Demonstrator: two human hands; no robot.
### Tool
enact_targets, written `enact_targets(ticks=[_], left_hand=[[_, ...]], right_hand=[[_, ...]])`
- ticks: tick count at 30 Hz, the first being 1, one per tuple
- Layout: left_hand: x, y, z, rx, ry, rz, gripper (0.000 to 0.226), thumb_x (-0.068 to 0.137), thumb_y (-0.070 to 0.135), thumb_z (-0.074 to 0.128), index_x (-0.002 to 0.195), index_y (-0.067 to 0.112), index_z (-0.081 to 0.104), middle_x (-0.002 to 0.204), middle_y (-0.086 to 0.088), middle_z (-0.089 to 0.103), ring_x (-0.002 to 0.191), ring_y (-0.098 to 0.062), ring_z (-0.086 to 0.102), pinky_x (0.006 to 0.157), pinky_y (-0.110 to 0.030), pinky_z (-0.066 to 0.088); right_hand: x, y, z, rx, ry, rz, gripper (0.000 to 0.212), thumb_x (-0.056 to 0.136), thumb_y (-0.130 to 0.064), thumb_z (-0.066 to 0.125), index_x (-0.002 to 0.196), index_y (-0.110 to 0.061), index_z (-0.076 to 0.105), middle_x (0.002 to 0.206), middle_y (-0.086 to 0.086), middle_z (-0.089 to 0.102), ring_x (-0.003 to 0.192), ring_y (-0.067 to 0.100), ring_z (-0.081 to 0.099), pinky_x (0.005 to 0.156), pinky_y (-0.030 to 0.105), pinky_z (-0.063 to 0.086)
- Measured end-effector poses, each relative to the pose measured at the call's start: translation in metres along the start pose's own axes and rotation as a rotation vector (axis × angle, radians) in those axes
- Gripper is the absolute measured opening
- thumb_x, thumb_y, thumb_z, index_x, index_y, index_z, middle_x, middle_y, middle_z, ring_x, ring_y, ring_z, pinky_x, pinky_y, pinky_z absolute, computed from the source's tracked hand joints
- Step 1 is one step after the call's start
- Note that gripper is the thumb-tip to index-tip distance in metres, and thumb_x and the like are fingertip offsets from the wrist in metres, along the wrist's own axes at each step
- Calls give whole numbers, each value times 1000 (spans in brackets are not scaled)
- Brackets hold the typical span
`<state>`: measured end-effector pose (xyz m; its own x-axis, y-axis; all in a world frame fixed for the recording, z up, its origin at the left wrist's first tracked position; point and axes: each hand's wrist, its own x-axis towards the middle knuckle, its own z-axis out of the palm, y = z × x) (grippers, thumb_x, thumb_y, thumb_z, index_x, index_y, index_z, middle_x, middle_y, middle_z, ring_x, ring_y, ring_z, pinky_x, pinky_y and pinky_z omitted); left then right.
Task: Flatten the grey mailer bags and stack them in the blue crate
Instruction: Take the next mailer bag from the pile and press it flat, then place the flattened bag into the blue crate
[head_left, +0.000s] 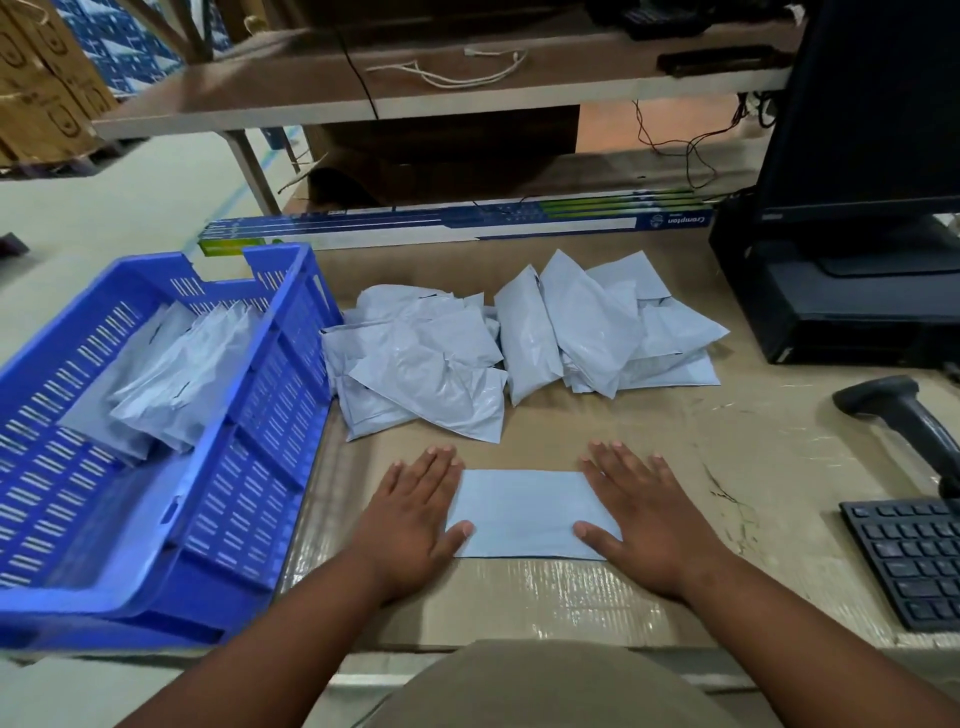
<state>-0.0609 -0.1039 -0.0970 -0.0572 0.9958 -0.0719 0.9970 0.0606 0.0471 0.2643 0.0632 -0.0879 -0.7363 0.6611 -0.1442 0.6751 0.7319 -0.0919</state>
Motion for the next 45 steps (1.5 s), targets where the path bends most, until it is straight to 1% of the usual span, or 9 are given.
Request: enact_targets(ticks=[8, 12, 16, 19, 24, 27, 32, 39, 45], left_hand=[[-12, -19, -15, -97, 19, -62, 84, 103, 71, 5, 170, 21, 15, 178, 3, 1, 163, -12, -4, 132, -39, 1], [22, 13, -44, -215, 144, 13, 82, 100, 69, 37, 165, 18, 33, 168, -5, 36, 156, -23, 33, 126, -30, 19], [81, 61, -64, -179, -86, 233, 99, 86, 72, 66, 163, 20, 33, 158, -7, 47, 144, -28, 44, 119, -41, 37], [110, 84, -71, -35, -181, 246, 95, 74, 72, 79, 150, 27, 45, 135, -2, 56, 126, -27, 51, 102, -47, 49], [122, 93, -75, -1, -230, 145, 64, 70, 67, 82, 118, 29, 62, 110, 2, 62, 109, -24, 61, 85, -41, 47], [120, 86, -84, -50, -196, 139, 41, 78, 60, 79, 96, 24, 72, 96, -1, 61, 98, -26, 63, 77, -38, 51], [106, 58, -141, -219, -137, 75, 41, 85, 46, 79, 66, 18, 56, 71, 1, 57, 71, -15, 54, 67, -41, 45], [77, -13, -251, -101, 51, -174, 32, 88, 45, 77, 85, 15, 69, 80, -2, 64, 77, -20, 58, 62, -35, 42], [31, -102, -328, -69, 187, -395, 20, 76, 43, 69, 83, 24, 71, 79, 3, 66, 83, -23, 64, 69, -36, 52]], right_hand=[[-7, 32, -3, 164, -6, 49, 85, 96, -81, -1, 169, -36, -2, 175, -15, -13, 158, 1, -18, 131, 39, -7], [3, 31, -17, 234, 72, 73, 88, 92, -84, 32, 165, -35, 28, 166, -10, 32, 150, 14, 29, 123, 36, 30], [27, 8, -36, 111, -25, 65, 105, 71, -93, 46, 156, -32, 42, 139, -5, 44, 129, 21, 41, 106, 40, 44], [36, -4, -41, 102, -52, 67, 89, 60, -92, 54, 128, -34, 57, 120, -7, 42, 115, 20, 43, 94, 39, 47], [35, -9, -48, 174, -44, 34, 61, 68, -79, 67, 107, -38, 44, 112, -11, 44, 108, 18, 47, 86, 38, 39], [33, -10, -58, 299, 9, -23, 52, 79, -62, 76, 117, -39, 49, 117, -14, 60, 110, 17, 58, 89, 37, 43], [36, -13, -101, 477, 170, -136, 42, 88, -47, 79, 125, -35, 64, 120, -13, 67, 110, 11, 62, 92, 32, 48], [88, -44, -192, 563, 346, -158, 9, 99, -43, 70, 99, -35, 66, 89, -15, 64, 81, 5, 60, 70, 28, 48], [142, -114, -231, 640, 488, -177, 6, 98, -44, 68, 102, -40, 67, 89, -19, 67, 84, 2, 62, 81, 35, 51]])
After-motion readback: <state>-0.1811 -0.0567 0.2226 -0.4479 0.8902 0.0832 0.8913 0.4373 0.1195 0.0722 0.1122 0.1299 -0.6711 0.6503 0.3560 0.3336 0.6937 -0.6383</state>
